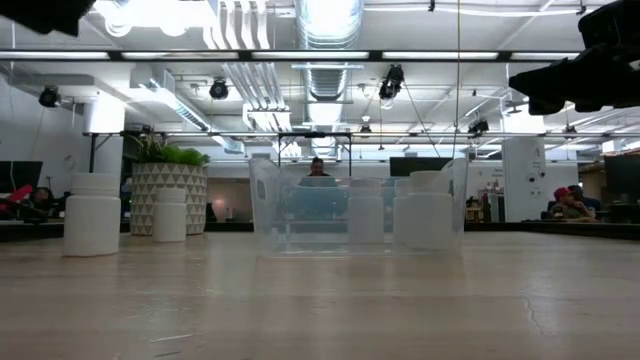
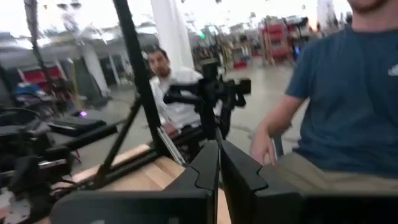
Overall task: Pick and place pill bottles into a basket
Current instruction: Put the bottom white pill bottle into the transparent bin
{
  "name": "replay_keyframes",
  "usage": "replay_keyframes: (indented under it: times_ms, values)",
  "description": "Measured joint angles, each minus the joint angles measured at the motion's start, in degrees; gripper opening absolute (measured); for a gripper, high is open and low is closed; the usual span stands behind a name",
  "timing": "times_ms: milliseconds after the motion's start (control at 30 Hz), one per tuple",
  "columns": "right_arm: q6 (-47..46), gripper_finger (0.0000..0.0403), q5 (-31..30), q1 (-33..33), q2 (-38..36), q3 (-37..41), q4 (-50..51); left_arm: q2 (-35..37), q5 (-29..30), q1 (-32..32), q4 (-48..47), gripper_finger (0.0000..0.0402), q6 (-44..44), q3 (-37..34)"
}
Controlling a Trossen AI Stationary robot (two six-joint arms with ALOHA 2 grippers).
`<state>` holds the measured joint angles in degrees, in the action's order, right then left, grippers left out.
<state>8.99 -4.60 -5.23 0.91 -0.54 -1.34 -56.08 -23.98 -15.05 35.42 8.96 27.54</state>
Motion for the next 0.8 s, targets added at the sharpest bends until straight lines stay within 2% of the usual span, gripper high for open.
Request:
replay_keyframes:
  times_ms: [100,167,267,433,500,600,800]
  values:
    - [0.0,0.0059,0.0,0.0,0.0,0.0,0.0,-4.17,0.97,-2.16,-7.49,0.0,2.99,6.03]
    - [0.0,0.0059,0.02,0.0,0.0,0.0,0.0,-6.49,4.94,-4.22,-15.15,0.0,5.2,10.56]
    - [0.0,0.0059,0.01,0.0,0.0,0.0,0.02,-10.08,16.61,-7.77,-29.72,0.0,7.74,17.29]
    - [0.0,0.0059,0.0,0.0,0.0,-0.02,0.02,-16.67,42.29,-13.92,-46.08,0.0,4.93,27.16]
    - [0.0,0.0059,0.02,0.0,0.0,-0.02,0.02,-19.29,47.82,-16.04,-52.15,0.0,1.57,31.27]
    - [0.0,0.0059,0.0,0.0,0.0,-0.02,0.02,-22.71,49.86,-18.64,-59.93,0.0,-4.62,37.23]
    - [0.0,0.0059,0.0,0.0,0.0,-0.02,0.01,-28.16,49.76,-22.13,-73.83,0.0,-15.21,45.99]
